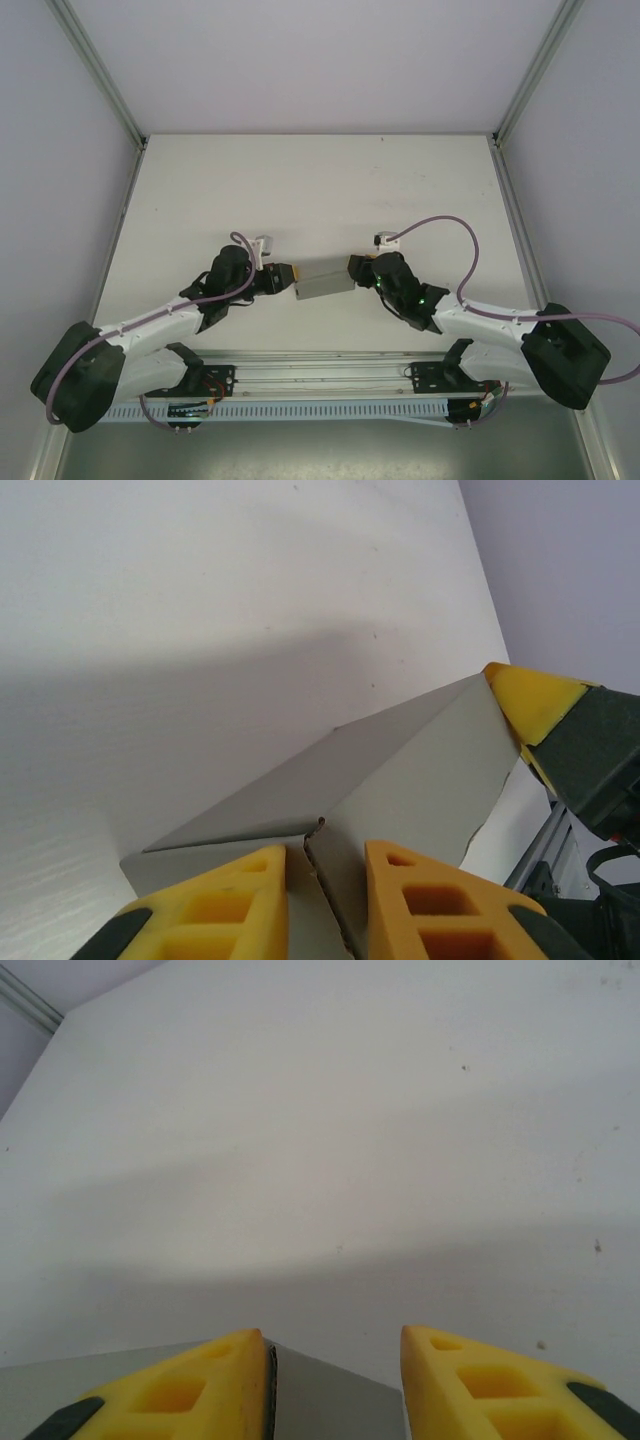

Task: Assemble paper box

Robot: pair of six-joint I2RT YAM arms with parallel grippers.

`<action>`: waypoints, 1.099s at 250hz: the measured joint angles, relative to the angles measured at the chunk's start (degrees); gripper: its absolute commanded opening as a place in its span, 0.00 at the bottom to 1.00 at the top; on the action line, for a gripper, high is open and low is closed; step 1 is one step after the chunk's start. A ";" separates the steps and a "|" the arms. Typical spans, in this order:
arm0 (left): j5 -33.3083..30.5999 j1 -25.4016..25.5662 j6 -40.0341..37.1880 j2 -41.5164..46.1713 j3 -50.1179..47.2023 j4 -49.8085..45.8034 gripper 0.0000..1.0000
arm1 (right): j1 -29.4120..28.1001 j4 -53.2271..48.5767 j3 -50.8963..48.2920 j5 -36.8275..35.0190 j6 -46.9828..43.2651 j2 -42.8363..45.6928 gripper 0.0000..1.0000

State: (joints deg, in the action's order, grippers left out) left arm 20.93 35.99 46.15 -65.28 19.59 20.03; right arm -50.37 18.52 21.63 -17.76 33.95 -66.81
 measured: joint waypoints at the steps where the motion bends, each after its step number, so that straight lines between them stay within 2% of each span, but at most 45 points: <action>1: 0.00 -0.02 0.00 -0.07 0.00 0.13 0.15 | 0.00 0.15 -0.04 -0.02 -0.11 -0.04 0.36; 34: -0.13 -0.46 -0.87 -2.27 -0.17 3.80 0.09 | -0.85 3.67 -0.37 -2.47 -2.12 -1.84 0.33; 64: -0.44 -0.85 -1.57 -4.39 -0.44 7.48 0.03 | -2.91 7.30 -0.44 -6.88 -3.48 -4.15 0.19; 132: -1.86 -1.09 -2.82 -6.93 -1.31 12.81 0.00 | -6.40 18.40 -2.25 -15.23 -6.29 -9.27 0.16; 172: -2.03 -1.09 -3.39 -6.78 -1.77 13.44 0.00 | -7.02 22.10 -3.15 -16.48 -6.93 -10.47 0.16; 206: -1.88 -1.07 -4.13 -5.22 -2.05 12.35 0.00 | -7.30 21.18 -2.69 -16.48 -6.93 -10.23 0.19; 229: -2.03 -1.05 -4.90 -3.52 -1.05 8.33 0.19 | -7.54 15.21 -0.85 -16.33 -7.04 -8.68 0.21; 240: -2.10 -0.87 -5.33 -2.80 0.02 5.33 0.23 | -7.63 11.78 0.15 -16.11 -7.06 -7.74 0.22; 255: -2.08 -0.66 -6.25 -1.95 1.81 0.98 0.30 | -7.67 7.32 1.31 -15.69 -6.88 -6.25 0.30; 266: -2.12 -0.37 -6.82 -1.55 3.56 -2.97 0.31 | -7.63 4.46 1.90 -15.50 -6.97 -5.03 0.27; 275: -2.32 -0.20 -7.37 -1.36 4.87 -5.99 0.39 | -7.52 2.36 2.32 -14.99 -6.86 -3.98 0.27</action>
State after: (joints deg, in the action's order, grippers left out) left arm 18.61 35.79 38.79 -66.63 24.47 14.04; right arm -57.89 20.88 23.94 -32.75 27.09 -70.78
